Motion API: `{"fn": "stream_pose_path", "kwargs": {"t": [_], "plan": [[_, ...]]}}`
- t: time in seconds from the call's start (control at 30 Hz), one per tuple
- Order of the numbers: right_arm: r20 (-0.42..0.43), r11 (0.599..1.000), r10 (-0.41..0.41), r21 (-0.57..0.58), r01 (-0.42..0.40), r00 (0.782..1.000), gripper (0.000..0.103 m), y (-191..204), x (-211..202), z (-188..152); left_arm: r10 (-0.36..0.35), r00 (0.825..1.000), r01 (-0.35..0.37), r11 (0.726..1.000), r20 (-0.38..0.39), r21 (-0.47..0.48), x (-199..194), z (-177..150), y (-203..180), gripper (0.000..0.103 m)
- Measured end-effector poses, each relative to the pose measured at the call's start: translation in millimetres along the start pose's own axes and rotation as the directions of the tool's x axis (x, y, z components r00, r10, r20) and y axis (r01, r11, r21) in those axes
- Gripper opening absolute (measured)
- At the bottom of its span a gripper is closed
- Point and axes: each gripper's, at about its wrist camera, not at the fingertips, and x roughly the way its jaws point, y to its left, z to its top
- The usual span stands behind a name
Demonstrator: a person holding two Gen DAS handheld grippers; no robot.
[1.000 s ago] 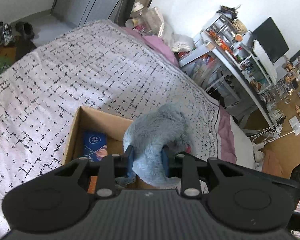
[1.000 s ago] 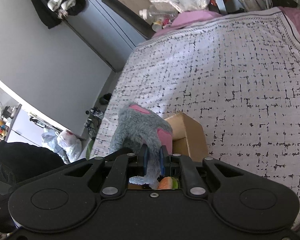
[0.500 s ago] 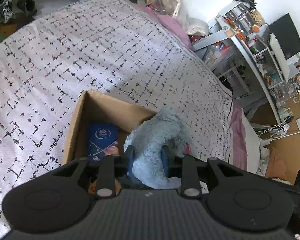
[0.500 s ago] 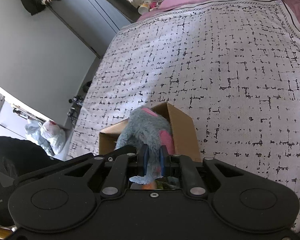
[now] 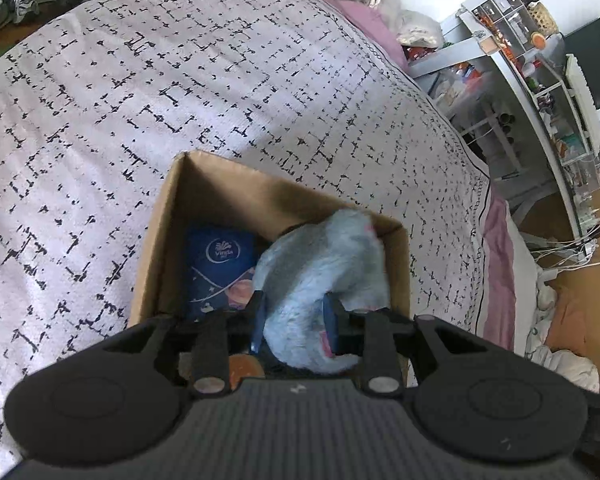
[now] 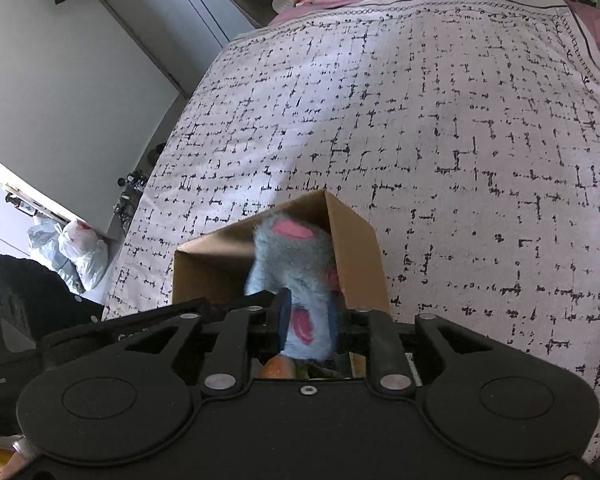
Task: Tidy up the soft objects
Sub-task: 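Lower the plush into the box and open both tools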
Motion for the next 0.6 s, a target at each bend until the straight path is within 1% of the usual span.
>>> {"fn": "stream_pose_path", "kwargs": {"t": [0.23,0.33,0.4,0.43,0.47,0.53,0.6], "plan": [[0.023,1.0,0.009,-0.001,-0.009,1.0,0.027,-0.5,-16.9,-0.2,0.029,0.999,-0.029,1.0,0.02,0.002,-16.7,-1.5,-6.3,0.032],[0.037,1.0,0.008,0.001,-0.008,0.999,0.029,-2.9,-27.8,-2.8,0.041,0.999,-0.042,0.999,0.032,0.009,-28.0,-4.0,-12.8,0.034],[0.046,1.0,0.008,0.001,-0.008,0.999,0.03,-5.4,-36.0,-5.2,0.052,0.998,-0.053,0.998,0.045,0.018,-36.2,-6.9,-18.0,0.037],[0.049,1.0,0.007,-0.001,-0.007,0.999,0.033,-6.7,-40.1,-6.4,0.055,0.997,-0.056,0.998,0.048,0.023,-40.6,-8.6,-20.8,0.039],[0.054,1.0,0.007,-0.004,-0.007,0.999,0.035,-7.7,-44.4,-8.0,0.055,0.997,-0.056,0.998,0.051,0.028,-44.1,-10.2,-23.5,0.043],[0.07,1.0,0.005,-0.009,-0.004,0.998,0.046,-11.4,-54.2,-11.8,0.051,0.997,-0.054,0.997,0.062,0.048,-52.2,-15.4,-30.1,0.05],[0.087,1.0,0.004,-0.01,-0.003,0.996,0.049,-15.7,-63.2,-15.0,0.065,0.996,-0.069,0.995,0.067,0.07,-58.5,-20.8,-37.5,0.056]]}}
